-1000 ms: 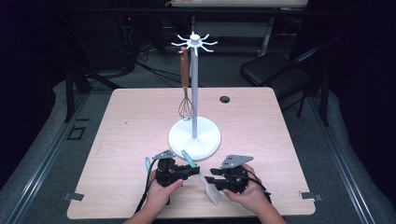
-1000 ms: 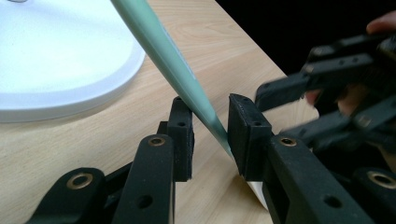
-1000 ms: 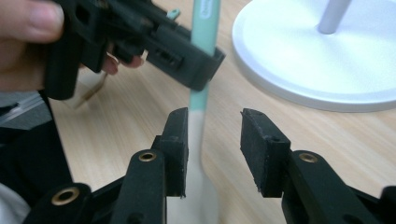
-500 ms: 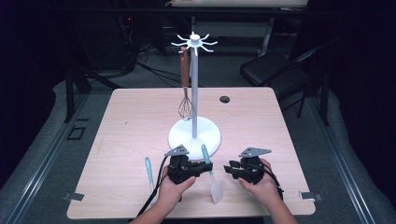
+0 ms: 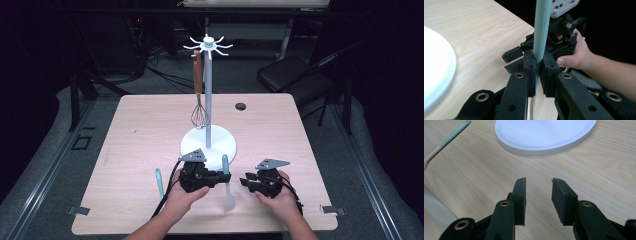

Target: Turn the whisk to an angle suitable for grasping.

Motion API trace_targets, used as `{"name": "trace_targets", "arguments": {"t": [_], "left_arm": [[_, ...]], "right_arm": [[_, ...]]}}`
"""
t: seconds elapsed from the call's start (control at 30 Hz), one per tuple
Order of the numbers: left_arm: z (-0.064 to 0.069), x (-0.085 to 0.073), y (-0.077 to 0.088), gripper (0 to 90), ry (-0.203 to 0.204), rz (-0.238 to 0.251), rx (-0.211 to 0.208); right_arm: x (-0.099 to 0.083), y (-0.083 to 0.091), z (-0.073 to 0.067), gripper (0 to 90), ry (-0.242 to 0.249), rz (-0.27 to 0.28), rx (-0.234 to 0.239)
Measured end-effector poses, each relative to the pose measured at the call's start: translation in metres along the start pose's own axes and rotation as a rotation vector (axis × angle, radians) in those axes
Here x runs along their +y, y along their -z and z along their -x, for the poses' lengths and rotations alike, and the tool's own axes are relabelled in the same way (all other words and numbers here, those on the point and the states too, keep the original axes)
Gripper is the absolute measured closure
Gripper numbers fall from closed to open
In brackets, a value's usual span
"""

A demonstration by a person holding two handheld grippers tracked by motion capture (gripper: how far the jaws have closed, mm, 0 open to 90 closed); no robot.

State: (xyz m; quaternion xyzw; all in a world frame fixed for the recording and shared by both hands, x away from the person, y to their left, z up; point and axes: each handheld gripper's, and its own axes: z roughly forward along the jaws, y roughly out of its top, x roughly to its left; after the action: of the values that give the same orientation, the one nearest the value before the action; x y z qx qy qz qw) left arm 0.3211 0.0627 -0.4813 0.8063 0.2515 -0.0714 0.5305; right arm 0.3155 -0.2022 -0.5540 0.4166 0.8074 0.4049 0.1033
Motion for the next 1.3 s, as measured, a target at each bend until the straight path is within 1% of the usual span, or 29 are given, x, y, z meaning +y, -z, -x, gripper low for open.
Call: {"name": "trace_targets", "arguments": {"t": [0.03,0.07,0.1,0.13,0.2,0.27,0.3,0.37,0.43,0.57,0.63,0.67,0.73,0.83,0.93,0.97,1.03,1.1,1.13,1.17,1.3], "left_arm": [[0.000,0.004,0.003,84.0,-0.019,-0.006,-0.003],[0.000,0.010,0.007,84.0,-0.043,-0.023,-0.008],[0.000,0.015,0.011,84.0,-0.065,-0.033,-0.015],[-0.001,0.020,0.014,84.0,-0.083,-0.038,-0.020],[-0.004,0.027,0.020,84.0,-0.102,-0.041,-0.032],[-0.006,0.033,0.025,84.0,-0.121,-0.044,-0.023],[-0.007,0.035,0.027,84.0,-0.132,-0.051,-0.013],[-0.010,0.040,0.032,84.0,-0.138,-0.056,-0.001],[-0.013,0.044,0.036,84.0,-0.134,-0.063,0.015],[-0.019,0.053,0.044,84.0,-0.137,-0.059,0.025],[-0.019,0.060,0.049,84.0,-0.146,-0.056,0.034],[-0.020,0.064,0.051,84.0,-0.154,-0.055,0.039],[-0.020,0.073,0.058,84.0,-0.156,-0.044,0.046],[-0.021,0.085,0.065,84.0,-0.167,-0.036,0.059],[-0.021,0.100,0.072,84.0,-0.178,-0.034,0.062],[-0.020,0.104,0.074,84.0,-0.184,-0.031,0.069],[-0.020,0.113,0.078,84.0,-0.190,-0.021,0.069],[-0.021,0.120,0.081,84.0,-0.187,-0.006,0.067],[-0.021,0.123,0.083,84.0,-0.193,0.001,0.067],[-0.022,0.126,0.086,84.0,-0.199,0.007,0.066],[-0.026,0.136,0.092,84.0,-0.196,0.027,0.058]], "right_arm": [[-0.001,-0.001,0.000,64.5,-0.006,0.006,0.002],[-0.001,-0.001,0.000,64.5,-0.008,0.005,0.001],[-0.001,-0.001,0.001,64.5,-0.004,-0.003,-0.003],[-0.001,-0.001,0.000,64.5,-0.007,0.000,-0.002],[-0.001,-0.003,0.000,64.5,-0.003,-0.004,0.000],[-0.002,-0.003,-0.001,64.5,0.004,-0.007,-0.004],[-0.002,-0.004,-0.001,64.4,-0.001,-0.005,0.000],[-0.002,-0.004,-0.001,64.4,-0.003,-0.004,-0.002],[-0.003,-0.004,-0.001,64.3,-0.003,-0.008,0.001],[-0.003,-0.005,0.000,64.3,-0.002,-0.008,-0.003],[-0.003,-0.005,0.000,64.2,-0.003,-0.009,-0.002],[-0.003,-0.005,0.000,64.2,-0.005,-0.008,0.001],[-0.003,-0.006,-0.001,64.2,-0.012,-0.006,0.008],[-0.003,-0.006,-0.001,64.3,-0.008,-0.010,0.006],[-0.004,-0.007,-0.001,64.2,-0.011,-0.007,0.009],[-0.003,-0.007,-0.001,64.1,-0.009,-0.010,0.006],[-0.003,-0.007,0.000,64.1,-0.006,-0.014,0.004],[-0.004,-0.007,0.000,64.3,-0.005,-0.010,0.007],[-0.004,-0.007,0.000,64.4,-0.004,-0.012,0.013],[-0.004,-0.007,0.000,64.5,0.001,-0.015,0.009],[-0.005,-0.007,-0.001,64.5,-0.001,-0.009,0.014]]}}
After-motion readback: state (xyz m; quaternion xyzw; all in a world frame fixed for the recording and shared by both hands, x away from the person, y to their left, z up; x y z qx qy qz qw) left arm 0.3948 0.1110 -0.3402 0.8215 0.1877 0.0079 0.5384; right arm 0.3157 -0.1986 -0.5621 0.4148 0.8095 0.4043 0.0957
